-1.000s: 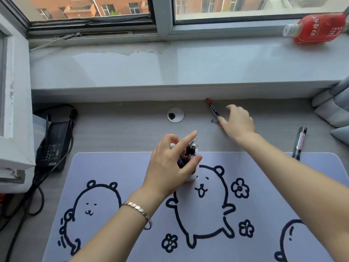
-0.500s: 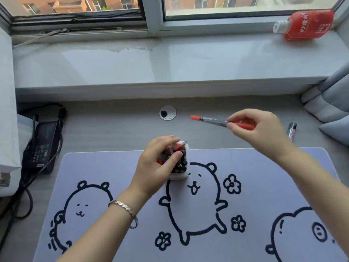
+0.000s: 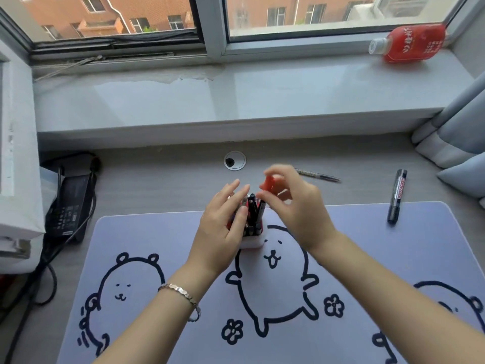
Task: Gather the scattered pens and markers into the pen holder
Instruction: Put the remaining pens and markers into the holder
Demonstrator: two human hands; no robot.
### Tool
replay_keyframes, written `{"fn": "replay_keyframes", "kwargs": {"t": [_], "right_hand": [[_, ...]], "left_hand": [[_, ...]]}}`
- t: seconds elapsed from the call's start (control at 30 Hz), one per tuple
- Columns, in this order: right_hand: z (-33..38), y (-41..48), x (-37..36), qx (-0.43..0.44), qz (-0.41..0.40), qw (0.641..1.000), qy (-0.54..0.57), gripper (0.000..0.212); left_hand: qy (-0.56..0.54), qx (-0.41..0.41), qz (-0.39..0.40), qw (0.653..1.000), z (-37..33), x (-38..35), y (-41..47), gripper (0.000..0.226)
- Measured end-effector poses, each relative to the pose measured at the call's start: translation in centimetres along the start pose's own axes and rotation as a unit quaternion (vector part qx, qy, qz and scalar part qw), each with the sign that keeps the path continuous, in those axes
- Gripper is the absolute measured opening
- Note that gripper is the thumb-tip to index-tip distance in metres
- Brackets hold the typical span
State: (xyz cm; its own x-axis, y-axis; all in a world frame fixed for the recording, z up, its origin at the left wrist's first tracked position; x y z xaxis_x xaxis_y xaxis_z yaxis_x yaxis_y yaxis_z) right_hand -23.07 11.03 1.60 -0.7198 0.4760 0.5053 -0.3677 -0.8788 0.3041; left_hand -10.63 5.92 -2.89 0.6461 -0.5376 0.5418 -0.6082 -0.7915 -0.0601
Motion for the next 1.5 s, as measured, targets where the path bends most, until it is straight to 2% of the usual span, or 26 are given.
{"fn": "replay_keyframes", "kwargs": {"t": [0.07,0.13,0.2,0.27,0.33,0.4,0.47,0.5,0.57,0.6,0.73,0.87,0.9,0.97,1.03,1.07,1.2,1.3,1.37,1.5], "right_hand": [[0.0,-1.4,-0.4,0.049,-0.057,0.997,-0.017,0.021],[-0.5,-3.5,-1.3,0.095,-0.078,0.989,-0.077,0.017],[-1.5,-5.4,-2.1,0.106,-0.075,0.985,-0.117,0.021],[-1.8,-6.0,-2.5,0.105,-0.038,0.989,-0.1,0.027],[-2.0,-5.1,-2.4,0.083,0.033,0.996,-0.021,0.03],[-3.9,-3.2,-0.9,0.042,0.04,0.998,-0.022,0.033],[-8.9,-0.9,1.7,-0.045,-0.001,0.99,-0.131,0.033],[-11.9,-0.2,2.9,-0.109,-0.004,0.975,-0.193,0.033],[-16.8,0.6,4.2,-0.214,0.019,0.938,-0.272,0.033],[-18.2,1.1,4.3,-0.232,0.034,0.928,-0.288,0.033],[-19.5,3.0,2.0,-0.209,0.106,0.92,-0.314,0.033],[-19.5,3.5,1.2,-0.184,0.132,0.905,-0.361,0.024],[-19.1,3.4,1.2,-0.179,0.132,0.907,-0.358,0.022],[-17.0,3.6,1.7,-0.16,0.09,0.936,-0.3,0.02],[-13.3,3.4,2.5,-0.128,0.02,0.975,-0.179,0.016],[-11.1,3.1,3.1,-0.111,-0.012,0.987,-0.112,0.017],[-3.1,0.3,5.5,-0.034,-0.116,0.987,0.105,0.06],[0.1,-1.7,5.4,0.038,-0.127,0.981,0.138,0.074],[0.5,-2.3,4.1,0.065,-0.11,0.985,0.112,0.069],[-0.5,-2.8,1.3,0.041,-0.092,0.991,0.085,0.063]], "left_hand": [[0.002,0.002,0.004,1.0,-0.1,0.0,-0.1,0.041],[-0.003,0.001,0.007,1.0,-0.3,-0.1,0.0,0.037],[0.001,0.004,0.007,1.0,-0.5,-0.1,0.0,0.037],[0.024,0.004,0.004,1.0,-0.5,-0.1,0.0,0.04],[0.07,0.007,0.001,0.998,-0.6,-0.2,0.0,0.056],[0.116,0.009,-0.007,0.993,-0.9,-0.2,0.1,0.07],[0.113,0.014,-0.022,0.993,-1.2,-0.2,0.1,0.066],[0.095,0.018,-0.03,0.995,-1.3,-0.1,0.2,0.059],[0.06,0.024,-0.037,0.997,-1.1,-0.1,0.1,0.049],[0.051,0.026,-0.035,0.998,-1.0,-0.1,0.2,0.047],[0.039,0.028,-0.02,0.999,-0.8,0.0,0.3,0.047],[0.041,0.026,-0.004,0.999,-0.9,-0.1,0.3,0.048],[0.053,0.022,-0.003,0.998,-0.9,-0.1,0.3,0.051],[0.118,-0.008,0.001,0.993,-1.2,-0.2,0.4,0.068],[0.152,-0.028,0.011,0.988,-1.3,-0.5,0.4,0.082],[0.137,-0.025,0.016,0.99,-1.1,-0.6,0.4,0.08],[0.05,-0.016,-0.003,0.999,-0.8,-0.2,0.3,0.058],[0.027,-0.008,0.006,1.0,-0.5,-0.2,0.3,0.052],[0.018,-0.005,0.023,1.0,-0.4,-0.3,0.2,0.051],[0.006,-0.006,0.057,0.998,-0.5,-0.4,0.2,0.053]]}}
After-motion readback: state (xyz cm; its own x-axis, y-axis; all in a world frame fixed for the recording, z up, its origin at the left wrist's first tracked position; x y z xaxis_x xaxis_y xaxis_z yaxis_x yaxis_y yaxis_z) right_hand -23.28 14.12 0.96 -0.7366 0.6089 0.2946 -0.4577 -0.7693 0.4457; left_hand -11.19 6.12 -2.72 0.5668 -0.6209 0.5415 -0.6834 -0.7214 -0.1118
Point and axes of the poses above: each hand's wrist, its own y-axis towards the middle knuckle, its own x-axis out of the back of the hand, z = x × y, the point moved 9 cm from there along y, towards the middle knuckle, and after that the axes turned 2 degrees about x, right-handed, at the moved point
